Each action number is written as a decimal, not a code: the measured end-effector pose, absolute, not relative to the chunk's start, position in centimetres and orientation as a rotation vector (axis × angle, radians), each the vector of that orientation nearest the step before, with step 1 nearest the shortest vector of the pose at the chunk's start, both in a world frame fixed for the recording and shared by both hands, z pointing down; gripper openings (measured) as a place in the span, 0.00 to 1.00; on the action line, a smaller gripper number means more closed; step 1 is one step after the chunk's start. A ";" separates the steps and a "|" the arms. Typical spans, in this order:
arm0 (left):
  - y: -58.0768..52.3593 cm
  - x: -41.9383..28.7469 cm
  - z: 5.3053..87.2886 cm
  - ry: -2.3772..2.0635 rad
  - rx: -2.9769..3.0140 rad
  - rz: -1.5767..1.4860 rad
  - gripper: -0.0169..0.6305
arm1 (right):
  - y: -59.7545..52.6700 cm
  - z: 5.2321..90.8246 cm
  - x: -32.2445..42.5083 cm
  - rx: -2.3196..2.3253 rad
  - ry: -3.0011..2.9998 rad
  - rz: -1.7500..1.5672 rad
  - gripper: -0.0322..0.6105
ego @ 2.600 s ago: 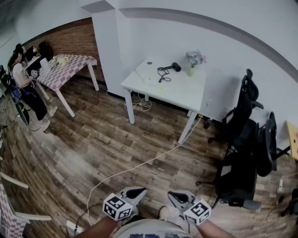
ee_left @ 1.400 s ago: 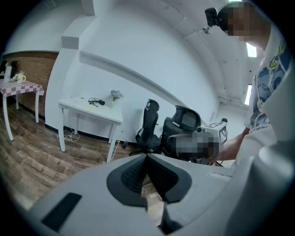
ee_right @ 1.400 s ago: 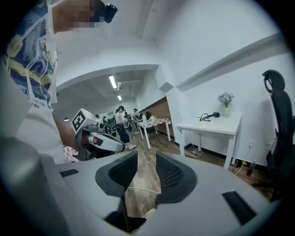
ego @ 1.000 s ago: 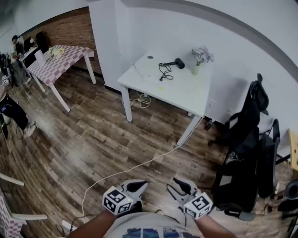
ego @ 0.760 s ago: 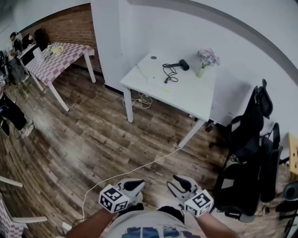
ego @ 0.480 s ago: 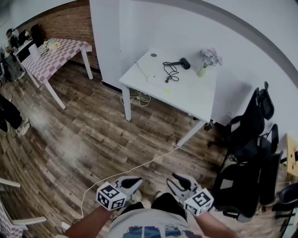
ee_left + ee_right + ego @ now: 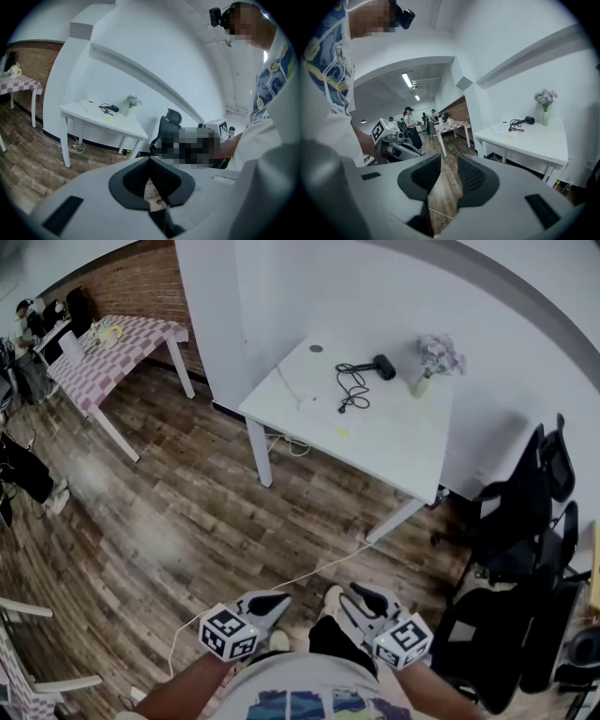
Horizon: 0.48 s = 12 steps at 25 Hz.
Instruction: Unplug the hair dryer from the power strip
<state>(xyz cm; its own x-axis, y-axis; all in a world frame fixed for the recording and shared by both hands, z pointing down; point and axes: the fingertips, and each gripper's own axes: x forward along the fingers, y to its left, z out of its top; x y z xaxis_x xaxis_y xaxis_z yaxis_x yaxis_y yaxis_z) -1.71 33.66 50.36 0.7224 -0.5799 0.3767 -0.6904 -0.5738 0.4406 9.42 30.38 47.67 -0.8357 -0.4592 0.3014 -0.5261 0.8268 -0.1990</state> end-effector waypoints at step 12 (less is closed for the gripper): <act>15.9 5.4 48.1 -1.038 2.400 0.358 0.03 | 14.0 47.2 15.9 0.730 -2.751 0.444 0.21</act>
<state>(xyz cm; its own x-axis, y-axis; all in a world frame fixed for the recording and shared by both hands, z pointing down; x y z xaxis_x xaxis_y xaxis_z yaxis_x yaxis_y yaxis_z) 5.43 15.92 48.10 0.6751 -0.6059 0.4208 -0.7365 -0.5864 0.3372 15.88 14.00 47.17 -0.8400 -0.4358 0.3232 -0.5153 0.8272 -0.2239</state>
